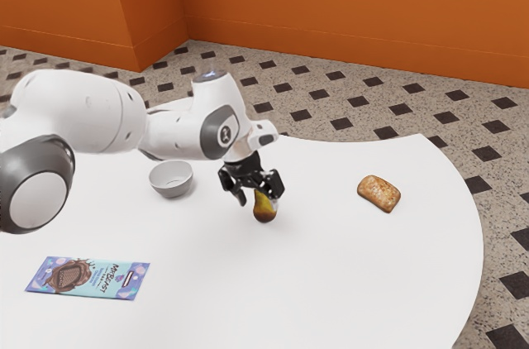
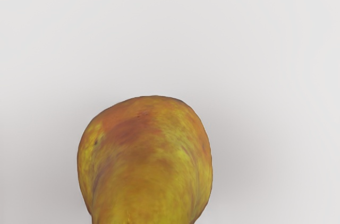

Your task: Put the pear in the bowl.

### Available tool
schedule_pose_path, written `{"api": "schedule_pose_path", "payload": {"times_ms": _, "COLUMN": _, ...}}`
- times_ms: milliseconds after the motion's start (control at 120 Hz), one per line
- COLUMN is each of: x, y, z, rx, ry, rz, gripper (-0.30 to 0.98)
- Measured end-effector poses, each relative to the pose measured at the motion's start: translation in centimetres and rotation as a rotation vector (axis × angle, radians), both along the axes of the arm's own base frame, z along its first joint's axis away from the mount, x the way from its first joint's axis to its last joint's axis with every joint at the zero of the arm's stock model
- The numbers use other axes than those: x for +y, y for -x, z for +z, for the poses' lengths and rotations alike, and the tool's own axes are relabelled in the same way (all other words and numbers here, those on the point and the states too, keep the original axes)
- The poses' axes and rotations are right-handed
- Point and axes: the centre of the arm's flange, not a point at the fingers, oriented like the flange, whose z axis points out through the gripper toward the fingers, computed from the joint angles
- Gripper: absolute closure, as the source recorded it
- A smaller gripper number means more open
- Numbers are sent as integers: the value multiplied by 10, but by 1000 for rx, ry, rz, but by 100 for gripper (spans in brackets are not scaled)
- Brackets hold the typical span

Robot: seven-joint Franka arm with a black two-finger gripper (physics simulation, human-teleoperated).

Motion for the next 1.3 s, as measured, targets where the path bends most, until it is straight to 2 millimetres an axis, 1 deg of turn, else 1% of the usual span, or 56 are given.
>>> {"api": "schedule_pose_path", "payload": {"times_ms": 67, "x": 5, "y": -2, "z": -6, "rx": 2, "ry": 5, "rz": 6, "gripper": 5}}
{"api": "schedule_pose_path", "payload": {"times_ms": 167, "x": 6, "y": -3, "z": -10, "rx": 2, "ry": 13, "rz": 8, "gripper": 10}}
{"api": "schedule_pose_path", "payload": {"times_ms": 333, "x": 6, "y": -6, "z": -11, "rx": -14, "ry": 35, "rz": 18, "gripper": 14}}
{"api": "schedule_pose_path", "payload": {"times_ms": 583, "x": 9, "y": -9, "z": -13, "rx": -36, "ry": 74, "rz": 50, "gripper": 16}}
{"api": "schedule_pose_path", "payload": {"times_ms": 792, "x": 15, "y": -11, "z": -18, "rx": -47, "ry": 72, "rz": 52, "gripper": 20}}
{"api": "schedule_pose_path", "payload": {"times_ms": 1017, "x": 20, "y": -13, "z": -17, "rx": -70, "ry": 92, "rz": 79, "gripper": 24}}
{"api": "schedule_pose_path", "payload": {"times_ms": 1158, "x": 22, "y": -13, "z": -28, "rx": -60, "ry": 92, "rz": 85, "gripper": 25}}
{"api": "schedule_pose_path", "payload": {"times_ms": 1300, "x": 22, "y": -13, "z": -31, "rx": -61, "ry": 94, "rz": 87, "gripper": 26}}
